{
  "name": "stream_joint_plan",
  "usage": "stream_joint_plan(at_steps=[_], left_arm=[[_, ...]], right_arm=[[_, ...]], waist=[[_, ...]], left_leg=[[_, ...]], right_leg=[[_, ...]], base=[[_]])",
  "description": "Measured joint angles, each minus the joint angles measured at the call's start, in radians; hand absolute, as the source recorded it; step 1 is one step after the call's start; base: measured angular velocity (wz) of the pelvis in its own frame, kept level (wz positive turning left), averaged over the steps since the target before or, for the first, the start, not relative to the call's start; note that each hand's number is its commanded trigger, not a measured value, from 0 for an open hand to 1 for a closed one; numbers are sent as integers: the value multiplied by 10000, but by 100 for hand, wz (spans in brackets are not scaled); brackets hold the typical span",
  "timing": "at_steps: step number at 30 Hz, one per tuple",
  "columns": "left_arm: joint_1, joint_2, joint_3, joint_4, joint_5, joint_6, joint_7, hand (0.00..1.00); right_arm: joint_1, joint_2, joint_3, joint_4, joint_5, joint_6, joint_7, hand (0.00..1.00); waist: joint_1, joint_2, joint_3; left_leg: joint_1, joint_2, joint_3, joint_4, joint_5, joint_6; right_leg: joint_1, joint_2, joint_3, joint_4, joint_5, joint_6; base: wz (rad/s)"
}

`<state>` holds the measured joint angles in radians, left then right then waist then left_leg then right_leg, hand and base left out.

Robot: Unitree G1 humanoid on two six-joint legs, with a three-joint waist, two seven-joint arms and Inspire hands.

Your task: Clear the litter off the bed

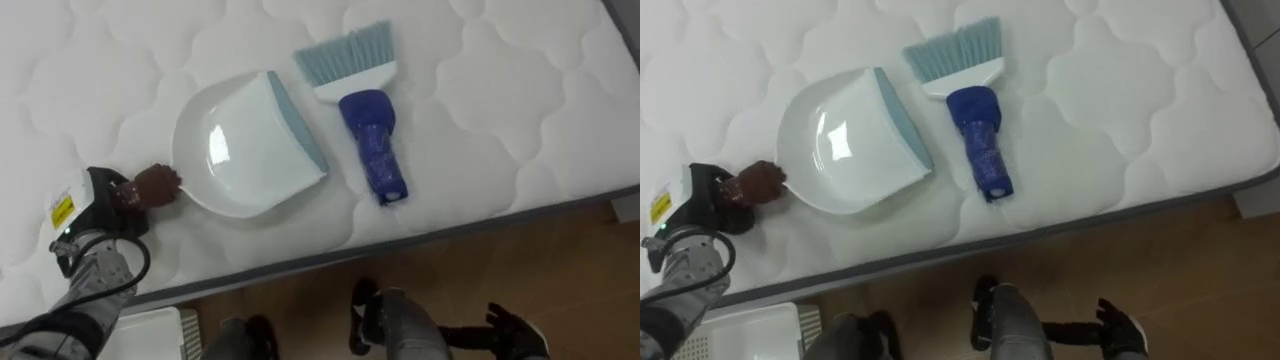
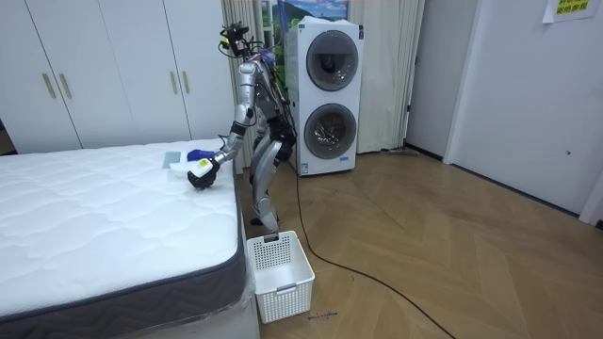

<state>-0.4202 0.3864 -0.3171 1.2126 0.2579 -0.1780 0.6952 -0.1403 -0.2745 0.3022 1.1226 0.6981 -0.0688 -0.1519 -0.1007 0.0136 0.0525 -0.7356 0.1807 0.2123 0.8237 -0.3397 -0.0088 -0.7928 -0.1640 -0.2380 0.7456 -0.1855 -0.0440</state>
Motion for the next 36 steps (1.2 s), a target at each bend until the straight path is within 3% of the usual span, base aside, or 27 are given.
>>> stream_joint_plan(at_steps=[2, 5, 8, 14, 22, 26, 36], left_arm=[[270, -33, 4, -94, 417, 4, 379, 100], [487, -46, 4, -93, 738, -15, 619, 100], [941, -92, 6, -221, 1230, -162, 1321, 100], [1352, -145, 67, -466, 1566, -251, 1917, 100], [1467, -158, 196, -455, 2096, -325, 1977, 100], [1488, -184, 198, -464, 2159, -398, 1961, 100], [1374, -184, 200, -450, 2157, -559, 1932, 100]], right_arm=[[-152, 3, -426, -343, 564, -14, -346, 0], [-356, 4, -831, -766, 1065, -216, -797, 0], [-345, -6, -1509, -1715, 1172, -412, -1701, 0], [-476, -26, -2462, -2840, 456, -1022, -3212, 0], [-789, -33, -2502, -4394, -2232, -1404, -4720, 0], [-843, -48, -2451, -5359, -3629, -1624, -5106, 0], [-1330, -42, -1571, -6720, -4430, -2015, -5215, 0]], waist=[[36, -86, -105], [103, -189, -170], [158, -185, -171], [215, -190, -170], [304, -197, -165], [307, -206, -160], [565, -339, -84]], left_leg=[[165, -8, 161, -93, 2, 4], [404, -5, 318, -212, 0, 6], [523, -5, 361, -352, 20, -23], [640, -23, 387, -448, 28, -39], [765, -39, 529, -655, 38, -53], [772, -167, 528, -821, 55, -59], [693, -196, 464, -779, 54, -51]], right_leg=[[24, 20, 153, -24, 48, 36], [114, 76, 322, -66, 73, 61], [192, 91, 315, -171, 89, 42], [258, 91, 337, -180, 51, 37], [263, 106, 422, -295, 47, 51], [208, 13, 432, -321, 16, 96], [227, -48, 330, -320, -55, 144]], base=[[-11], [-14], [-4], [0], [-3], [2], [3]])
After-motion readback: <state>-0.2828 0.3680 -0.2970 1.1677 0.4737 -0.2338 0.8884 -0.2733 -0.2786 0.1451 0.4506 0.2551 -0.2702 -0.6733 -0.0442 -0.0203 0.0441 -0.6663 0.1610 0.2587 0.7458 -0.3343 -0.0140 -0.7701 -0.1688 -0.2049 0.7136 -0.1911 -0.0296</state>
